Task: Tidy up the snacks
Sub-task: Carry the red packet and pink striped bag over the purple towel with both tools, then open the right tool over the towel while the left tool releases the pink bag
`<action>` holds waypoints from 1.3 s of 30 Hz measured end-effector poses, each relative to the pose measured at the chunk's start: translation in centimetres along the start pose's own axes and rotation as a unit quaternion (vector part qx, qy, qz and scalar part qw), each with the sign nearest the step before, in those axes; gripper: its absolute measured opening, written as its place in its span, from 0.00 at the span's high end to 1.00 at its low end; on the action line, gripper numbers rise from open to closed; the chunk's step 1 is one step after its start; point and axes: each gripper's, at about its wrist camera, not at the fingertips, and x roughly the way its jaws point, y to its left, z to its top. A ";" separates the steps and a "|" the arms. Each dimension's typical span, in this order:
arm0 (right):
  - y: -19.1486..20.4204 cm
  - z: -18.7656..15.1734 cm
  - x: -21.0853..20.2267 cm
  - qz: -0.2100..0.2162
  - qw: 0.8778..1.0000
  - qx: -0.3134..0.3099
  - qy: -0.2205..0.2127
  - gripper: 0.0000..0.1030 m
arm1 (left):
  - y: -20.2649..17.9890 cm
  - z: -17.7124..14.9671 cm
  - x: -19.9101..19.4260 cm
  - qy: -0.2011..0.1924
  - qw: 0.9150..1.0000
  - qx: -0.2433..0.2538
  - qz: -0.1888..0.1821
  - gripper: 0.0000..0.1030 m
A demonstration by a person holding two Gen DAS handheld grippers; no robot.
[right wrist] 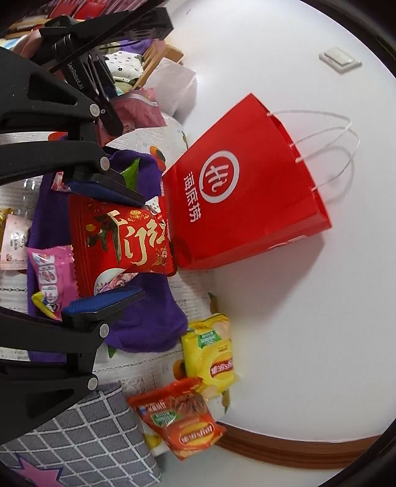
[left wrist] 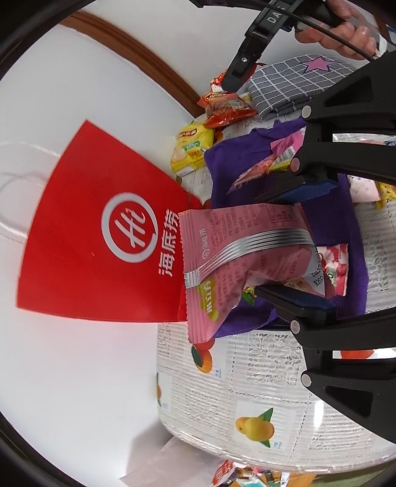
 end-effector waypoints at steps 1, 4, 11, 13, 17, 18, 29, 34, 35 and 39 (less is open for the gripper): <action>-0.3 0.0 0.4 -0.005 1.000 -0.001 0.001 0.49 | 0.3 0.0 0.4 0.003 1.000 -0.003 -0.001 0.53; -1.7 0.0 2.0 -0.013 1.000 0.016 0.013 0.49 | 0.9 0.2 1.4 0.014 1.000 -0.003 0.011 0.53; -3.8 -0.3 5.1 -0.031 0.998 0.030 0.055 0.49 | 2.3 0.4 2.3 0.020 1.000 -0.014 0.015 0.53; -4.5 -0.7 6.1 -0.031 0.996 0.038 0.074 0.49 | 2.3 0.5 2.5 0.022 1.000 -0.015 0.017 0.53; -5.3 -1.2 8.0 -0.038 0.993 0.042 0.106 0.49 | 1.8 0.3 3.2 0.028 0.999 -0.010 0.017 0.53; -5.4 -1.2 8.3 -0.040 0.992 0.044 0.110 0.49 | 1.7 0.2 3.4 0.029 0.999 -0.008 0.018 0.53; -6.4 -2.3 11.7 -0.059 0.983 0.063 0.163 0.48 | 0.4 -0.4 5.0 0.049 0.999 0.001 0.009 0.53; -6.0 -2.8 12.8 -0.048 0.980 0.060 0.185 0.47 | 0.5 -0.4 4.8 0.048 0.999 -0.003 0.011 0.53; -5.9 -2.9 12.9 -0.047 0.979 0.059 0.189 0.46 | 0.5 -0.4 4.8 0.048 0.999 -0.004 0.010 0.53; -6.1 -2.9 13.0 -0.034 0.977 0.067 0.199 0.45 | 0.5 -0.5 4.9 0.053 0.999 -0.006 0.004 0.53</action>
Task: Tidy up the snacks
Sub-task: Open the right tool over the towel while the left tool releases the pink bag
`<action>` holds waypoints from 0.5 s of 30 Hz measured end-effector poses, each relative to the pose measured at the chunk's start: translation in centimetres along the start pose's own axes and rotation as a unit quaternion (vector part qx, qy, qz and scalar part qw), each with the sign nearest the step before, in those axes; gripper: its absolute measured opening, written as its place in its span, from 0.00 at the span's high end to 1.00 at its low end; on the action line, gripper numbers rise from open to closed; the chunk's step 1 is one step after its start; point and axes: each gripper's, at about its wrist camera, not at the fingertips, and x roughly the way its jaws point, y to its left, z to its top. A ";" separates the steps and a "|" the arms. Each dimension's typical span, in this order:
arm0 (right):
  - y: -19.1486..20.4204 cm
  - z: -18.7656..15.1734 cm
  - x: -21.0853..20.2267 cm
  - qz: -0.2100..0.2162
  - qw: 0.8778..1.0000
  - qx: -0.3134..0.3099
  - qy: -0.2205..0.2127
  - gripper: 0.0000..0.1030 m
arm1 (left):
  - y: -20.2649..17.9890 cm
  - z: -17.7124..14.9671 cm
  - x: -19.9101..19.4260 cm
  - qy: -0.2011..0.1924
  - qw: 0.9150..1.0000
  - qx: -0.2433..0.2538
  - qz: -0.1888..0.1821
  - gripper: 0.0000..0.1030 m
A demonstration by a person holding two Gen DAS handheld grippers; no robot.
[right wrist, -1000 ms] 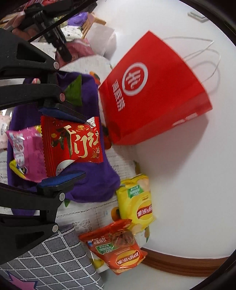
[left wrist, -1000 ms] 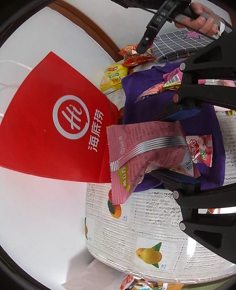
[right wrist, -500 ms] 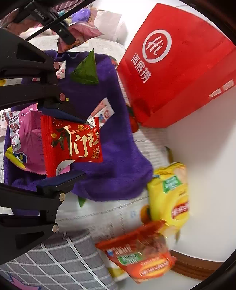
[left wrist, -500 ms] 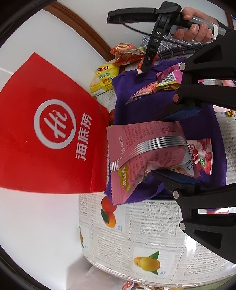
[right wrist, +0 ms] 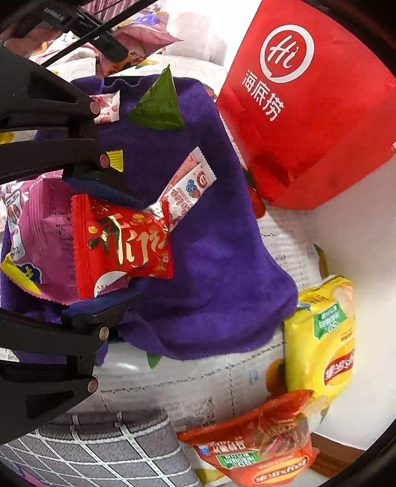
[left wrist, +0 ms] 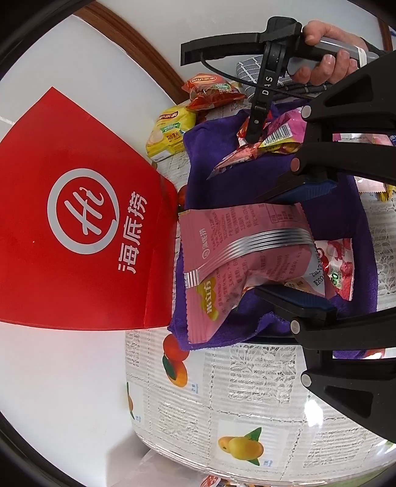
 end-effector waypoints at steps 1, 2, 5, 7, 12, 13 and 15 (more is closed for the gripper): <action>0.0 0.0 -0.2 0.002 1.000 0.000 -0.002 0.42 | 0.0 0.0 0.0 0.001 1.000 0.000 0.000 0.53; -0.1 0.0 -0.6 0.002 1.000 -0.001 -0.008 0.39 | -0.1 -0.1 0.1 0.002 1.000 0.001 0.001 0.53; 0.0 -0.2 -2.0 0.001 1.000 -0.003 -0.027 0.34 | -0.5 -0.2 0.5 0.007 1.000 0.006 0.001 0.53; 0.1 -0.3 -3.1 0.006 0.999 -0.006 -0.041 0.34 | -1.0 -0.4 0.9 0.015 1.000 0.011 0.000 0.53; 0.6 -0.9 -5.7 -0.002 0.996 -0.023 -0.088 0.34 | -2.0 -1.0 2.3 0.036 0.999 0.026 0.006 0.53; 0.7 -1.0 -6.0 -0.005 0.995 -0.026 -0.096 0.34 | -2.1 -1.1 2.5 0.039 0.999 0.028 0.007 0.53; 0.7 -1.1 -6.7 -0.009 0.994 -0.026 -0.109 0.34 | -2.3 -1.3 2.9 0.045 0.998 0.032 0.009 0.53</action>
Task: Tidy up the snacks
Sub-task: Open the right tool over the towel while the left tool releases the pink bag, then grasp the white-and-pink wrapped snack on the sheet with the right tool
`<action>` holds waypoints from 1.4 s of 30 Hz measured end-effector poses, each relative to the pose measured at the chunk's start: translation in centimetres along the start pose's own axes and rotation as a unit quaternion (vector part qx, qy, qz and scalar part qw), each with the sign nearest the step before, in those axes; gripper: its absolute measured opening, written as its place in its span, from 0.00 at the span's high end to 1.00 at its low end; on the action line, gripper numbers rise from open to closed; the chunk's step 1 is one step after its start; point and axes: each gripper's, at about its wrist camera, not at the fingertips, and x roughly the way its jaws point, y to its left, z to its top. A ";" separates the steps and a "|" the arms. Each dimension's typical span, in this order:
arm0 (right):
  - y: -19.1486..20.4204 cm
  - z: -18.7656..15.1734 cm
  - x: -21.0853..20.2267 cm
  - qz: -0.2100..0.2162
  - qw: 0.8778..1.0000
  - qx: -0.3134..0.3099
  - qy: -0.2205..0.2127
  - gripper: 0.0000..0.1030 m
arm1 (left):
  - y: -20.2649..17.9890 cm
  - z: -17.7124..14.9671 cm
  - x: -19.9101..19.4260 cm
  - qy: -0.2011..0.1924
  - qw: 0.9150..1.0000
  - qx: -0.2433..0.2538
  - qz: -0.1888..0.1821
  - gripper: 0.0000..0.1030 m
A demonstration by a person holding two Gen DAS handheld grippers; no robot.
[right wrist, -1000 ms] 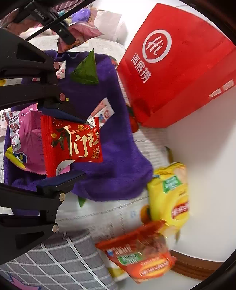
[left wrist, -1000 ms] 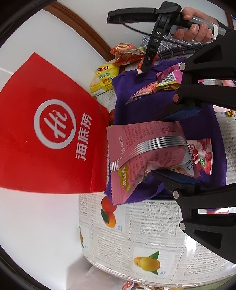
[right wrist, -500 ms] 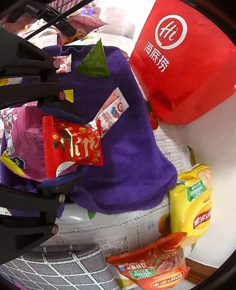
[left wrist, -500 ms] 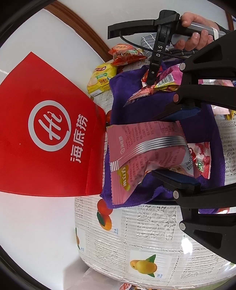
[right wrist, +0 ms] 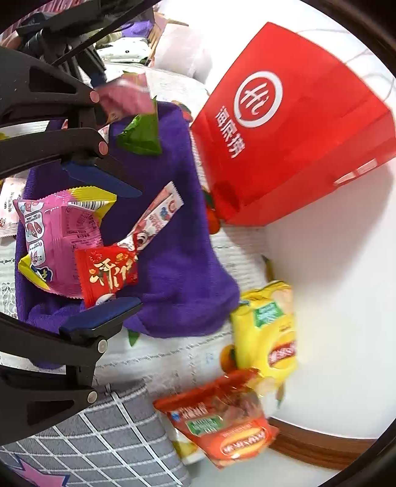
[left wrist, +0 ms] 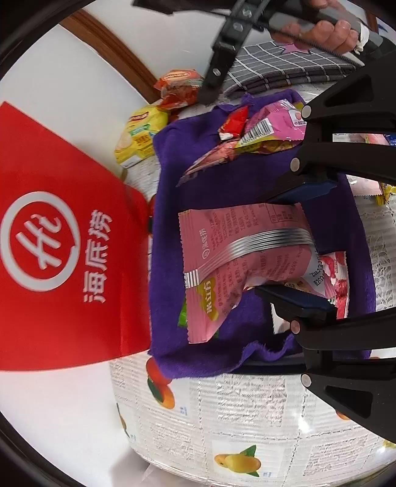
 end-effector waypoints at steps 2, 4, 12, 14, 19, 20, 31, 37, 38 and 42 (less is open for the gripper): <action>0.1 0.2 -0.4 0.005 1.000 0.002 -0.006 0.34 | -0.3 -0.1 0.4 0.006 1.000 0.004 0.004 0.53; 0.2 0.1 -0.8 0.008 1.000 0.002 -0.011 0.34 | -0.4 -0.2 0.6 0.010 1.000 0.006 0.010 0.53; 1.5 -0.1 -2.1 -0.012 0.999 -0.031 -0.036 0.34 | -0.5 -0.2 1.2 0.022 1.000 0.004 0.005 0.53; 1.9 -0.1 -2.0 -0.005 0.999 -0.038 -0.024 0.34 | -0.4 -0.2 1.1 0.025 1.000 0.002 0.003 0.53; 2.9 -0.3 -2.8 0.015 0.998 -0.050 -0.027 0.34 | -0.4 0.1 0.9 0.023 1.000 0.000 -0.004 0.39; 3.1 -0.4 -3.0 0.019 0.998 -0.053 -0.029 0.34 | -0.4 0.1 0.7 0.020 1.000 0.002 -0.002 0.38; 4.8 -2.0 -5.3 0.041 0.996 -0.068 -0.032 0.34 | 0.9 0.4 -1.8 -0.005 0.999 -0.017 0.029 0.38; 4.7 -7.4 -5.1 0.054 0.996 -0.074 0.009 0.34 | 1.6 0.6 -3.7 -0.023 0.999 -0.028 0.031 0.38; 4.8 -8.6 -4.8 0.053 0.995 -0.077 0.019 0.34 | 1.7 0.5 -4.0 -0.026 0.999 -0.030 0.026 0.38; 5.5 -12.7 -4.0 0.039 0.994 -0.085 0.048 0.34 | 1.4 0.5 -5.3 -0.035 0.999 -0.026 0.010 0.38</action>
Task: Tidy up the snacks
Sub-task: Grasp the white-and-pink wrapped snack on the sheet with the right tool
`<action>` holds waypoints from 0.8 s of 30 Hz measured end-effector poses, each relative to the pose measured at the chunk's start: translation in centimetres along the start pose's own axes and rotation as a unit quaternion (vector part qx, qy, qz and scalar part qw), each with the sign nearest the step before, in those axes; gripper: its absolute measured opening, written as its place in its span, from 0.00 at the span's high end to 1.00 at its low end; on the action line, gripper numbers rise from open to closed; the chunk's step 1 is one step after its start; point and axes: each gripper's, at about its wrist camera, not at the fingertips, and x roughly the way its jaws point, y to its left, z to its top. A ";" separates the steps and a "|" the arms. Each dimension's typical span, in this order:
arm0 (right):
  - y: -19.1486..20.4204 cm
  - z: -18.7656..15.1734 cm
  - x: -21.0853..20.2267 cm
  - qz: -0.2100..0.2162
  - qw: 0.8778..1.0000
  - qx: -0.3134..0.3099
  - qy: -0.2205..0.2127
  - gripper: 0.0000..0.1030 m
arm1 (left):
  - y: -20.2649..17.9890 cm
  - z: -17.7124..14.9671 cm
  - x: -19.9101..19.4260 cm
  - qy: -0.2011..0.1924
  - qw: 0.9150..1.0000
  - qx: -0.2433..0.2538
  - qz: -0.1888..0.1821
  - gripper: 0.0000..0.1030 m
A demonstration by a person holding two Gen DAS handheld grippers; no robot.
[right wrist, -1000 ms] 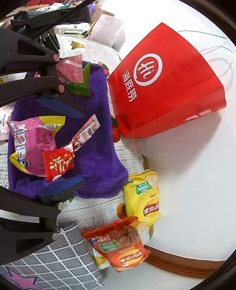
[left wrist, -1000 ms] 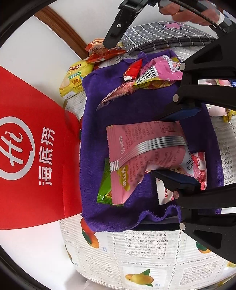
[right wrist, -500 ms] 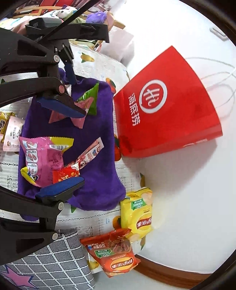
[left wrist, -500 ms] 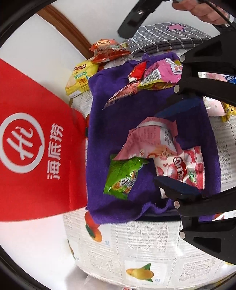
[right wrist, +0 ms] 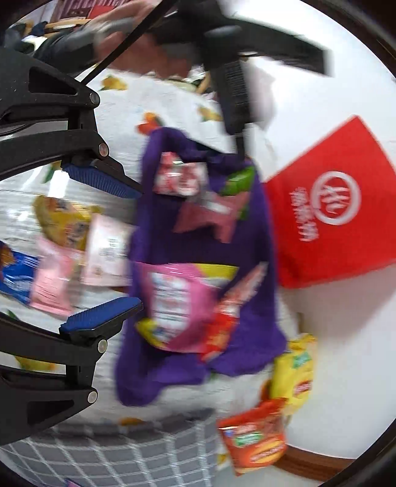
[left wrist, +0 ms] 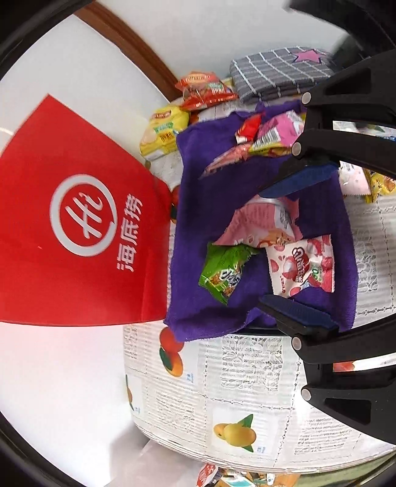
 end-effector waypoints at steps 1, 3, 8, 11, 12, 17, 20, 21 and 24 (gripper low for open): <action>0.3 -0.8 0.4 -0.002 1.000 0.000 0.006 0.34 | -0.1 0.0 -0.4 -0.003 1.000 0.003 -0.004 0.38; 0.6 -1.9 1.4 0.000 1.000 0.005 0.011 0.31 | -0.3 -0.1 -1.3 -0.012 1.000 0.006 -0.012 0.37; 0.8 -2.4 4.4 -0.027 0.999 0.012 0.026 0.24 | -1.2 -0.5 -2.6 -0.023 0.999 0.019 -0.023 0.36; 0.2 -2.2 6.2 -0.048 0.998 0.028 0.039 0.23 | -1.6 -0.7 -3.1 -0.028 0.999 0.027 -0.028 0.36; 0.1 -2.2 6.7 -0.047 0.997 0.032 0.043 0.23 | -1.7 -0.7 -3.3 -0.031 0.999 0.029 -0.030 0.36; 0.9 -2.0 7.9 -0.071 0.997 0.012 0.041 0.14 | -1.7 -0.8 -3.7 -0.034 0.998 0.027 -0.035 0.36; 2.0 -2.1 8.5 -0.109 0.993 -0.011 0.042 0.16 | -1.6 -0.8 -3.8 -0.035 0.998 0.027 -0.035 0.36; 2.3 -2.2 8.7 -0.125 0.991 -0.019 0.039 0.19 | -1.6 -0.9 -3.9 -0.037 0.998 0.026 -0.035 0.36; 2.7 -2.3 8.5 -0.129 0.991 -0.023 0.025 0.32 | -1.5 -0.9 -4.2 -0.041 0.998 0.026 -0.035 0.36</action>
